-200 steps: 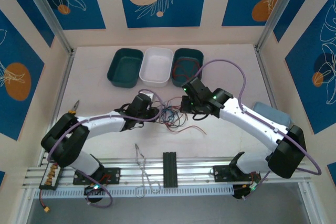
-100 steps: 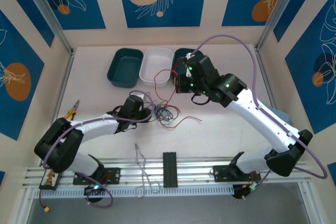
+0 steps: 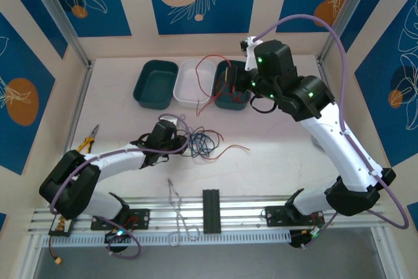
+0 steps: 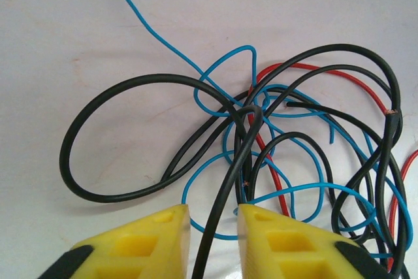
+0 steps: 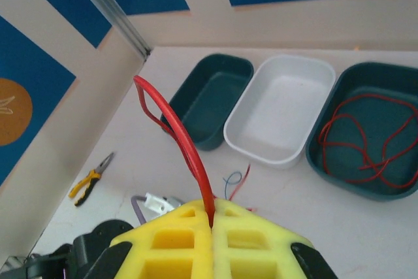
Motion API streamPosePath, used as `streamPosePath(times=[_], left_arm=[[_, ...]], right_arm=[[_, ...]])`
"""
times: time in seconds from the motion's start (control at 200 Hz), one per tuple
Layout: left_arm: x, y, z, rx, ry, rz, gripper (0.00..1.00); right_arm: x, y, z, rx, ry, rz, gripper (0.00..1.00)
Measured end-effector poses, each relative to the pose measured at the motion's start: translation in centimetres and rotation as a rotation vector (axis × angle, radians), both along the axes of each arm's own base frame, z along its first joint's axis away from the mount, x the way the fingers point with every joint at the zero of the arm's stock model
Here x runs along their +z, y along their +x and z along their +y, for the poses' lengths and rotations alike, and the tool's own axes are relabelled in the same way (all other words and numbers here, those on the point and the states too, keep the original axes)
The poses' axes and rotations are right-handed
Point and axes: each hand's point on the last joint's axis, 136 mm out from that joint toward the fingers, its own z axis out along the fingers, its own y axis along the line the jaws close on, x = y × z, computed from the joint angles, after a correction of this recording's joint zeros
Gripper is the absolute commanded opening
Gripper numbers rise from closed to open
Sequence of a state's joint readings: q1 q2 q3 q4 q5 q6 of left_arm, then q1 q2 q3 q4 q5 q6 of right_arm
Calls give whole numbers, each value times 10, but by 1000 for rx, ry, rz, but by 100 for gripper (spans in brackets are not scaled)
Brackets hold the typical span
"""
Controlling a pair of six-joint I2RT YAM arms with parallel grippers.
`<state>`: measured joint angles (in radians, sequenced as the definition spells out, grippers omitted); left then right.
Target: Untangle the cables
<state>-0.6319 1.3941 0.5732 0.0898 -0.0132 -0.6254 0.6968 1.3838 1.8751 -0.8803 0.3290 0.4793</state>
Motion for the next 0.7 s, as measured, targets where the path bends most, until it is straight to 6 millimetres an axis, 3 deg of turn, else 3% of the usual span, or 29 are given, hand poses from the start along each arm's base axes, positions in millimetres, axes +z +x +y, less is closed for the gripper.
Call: streamPosePath(times=[0.165,0.29,0.515,0.7], left_arm=[[2,-2,2,10,-9,1,47],[15,-2,2,17,-36,-24,63],[45,-4,7,21,-66,-86,100],[56,-9,16,33,-51,-108,100]], right_arm=[[21,15,-14,-32,9,-50,0],[20,37,-31,-83,2,-48,0],[-11,97,-59,-177,-32,9,0],[-38,139,-84,-229,-31,64,0]])
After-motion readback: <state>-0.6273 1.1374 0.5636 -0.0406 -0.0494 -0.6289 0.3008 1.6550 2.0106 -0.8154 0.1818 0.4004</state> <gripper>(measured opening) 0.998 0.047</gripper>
